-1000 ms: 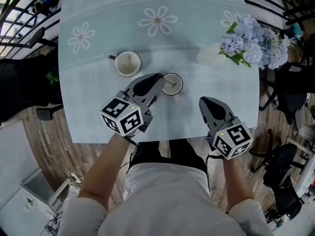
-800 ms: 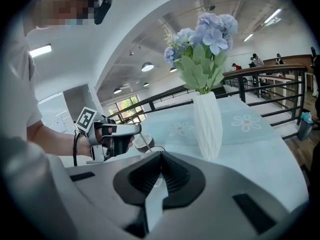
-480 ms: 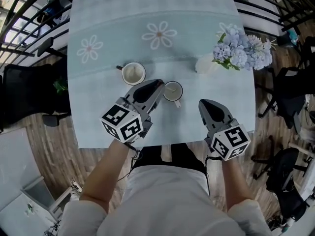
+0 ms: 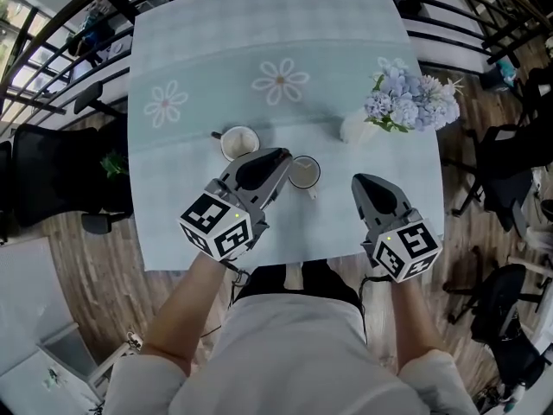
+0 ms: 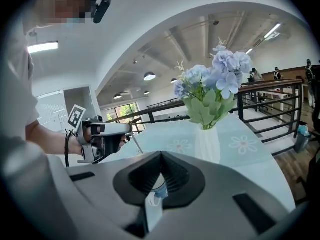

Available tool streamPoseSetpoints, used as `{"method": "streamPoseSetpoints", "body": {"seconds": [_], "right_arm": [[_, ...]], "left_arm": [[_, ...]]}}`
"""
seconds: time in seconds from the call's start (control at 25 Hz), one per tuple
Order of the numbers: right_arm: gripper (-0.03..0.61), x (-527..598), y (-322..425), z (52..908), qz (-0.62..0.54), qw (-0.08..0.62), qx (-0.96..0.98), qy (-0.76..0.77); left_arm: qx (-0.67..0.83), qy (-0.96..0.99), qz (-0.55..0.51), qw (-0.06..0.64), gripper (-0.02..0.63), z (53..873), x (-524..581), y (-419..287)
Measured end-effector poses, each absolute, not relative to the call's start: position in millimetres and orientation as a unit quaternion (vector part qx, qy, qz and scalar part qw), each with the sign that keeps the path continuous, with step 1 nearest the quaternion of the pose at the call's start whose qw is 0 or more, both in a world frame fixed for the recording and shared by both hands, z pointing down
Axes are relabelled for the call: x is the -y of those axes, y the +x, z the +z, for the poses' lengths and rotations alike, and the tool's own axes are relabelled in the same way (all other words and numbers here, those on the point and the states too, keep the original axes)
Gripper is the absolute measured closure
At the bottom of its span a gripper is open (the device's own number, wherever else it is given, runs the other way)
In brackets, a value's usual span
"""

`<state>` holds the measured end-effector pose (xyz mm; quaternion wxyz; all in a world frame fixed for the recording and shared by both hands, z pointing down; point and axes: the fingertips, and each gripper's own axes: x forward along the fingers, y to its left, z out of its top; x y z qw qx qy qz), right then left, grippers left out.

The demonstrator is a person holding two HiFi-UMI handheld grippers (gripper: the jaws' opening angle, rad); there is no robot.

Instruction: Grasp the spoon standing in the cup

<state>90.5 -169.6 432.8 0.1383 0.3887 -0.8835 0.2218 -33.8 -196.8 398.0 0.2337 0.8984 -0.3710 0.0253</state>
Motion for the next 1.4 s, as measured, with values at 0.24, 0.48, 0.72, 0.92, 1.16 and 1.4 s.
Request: {"method": "streamPoseSetpoints", "body": {"seconds": [0.24,0.48,0.72,0.92,1.16,1.4], "right_arm": [[0.557,179,92,414,0.206,0.124,0.886,0.397],[0.557,180,87,393,0.186,0.119,0.891,0.397],[0.557,181,85,372,0.165,0.114,0.893,0.403],[0.557,180,85,359,0.15,0.111,0.894,0.407],[0.557,178,86,344,0.138,0.105,0.893,0.416],[0.557,174,79,328,0.123,0.098,0.896,0.416]], "left_arm": [[0.368,0.905,0.024,0.213,0.555,379,198,-32],[0.364,0.912,0.023,0.189,0.555,357,195,-33],[0.36,0.918,0.023,0.164,0.555,336,194,-34],[0.357,0.922,0.019,0.149,0.555,323,192,-35],[0.355,0.925,0.016,0.137,0.555,310,189,-40],[0.354,0.926,0.01,0.131,0.555,301,186,-47]]}}
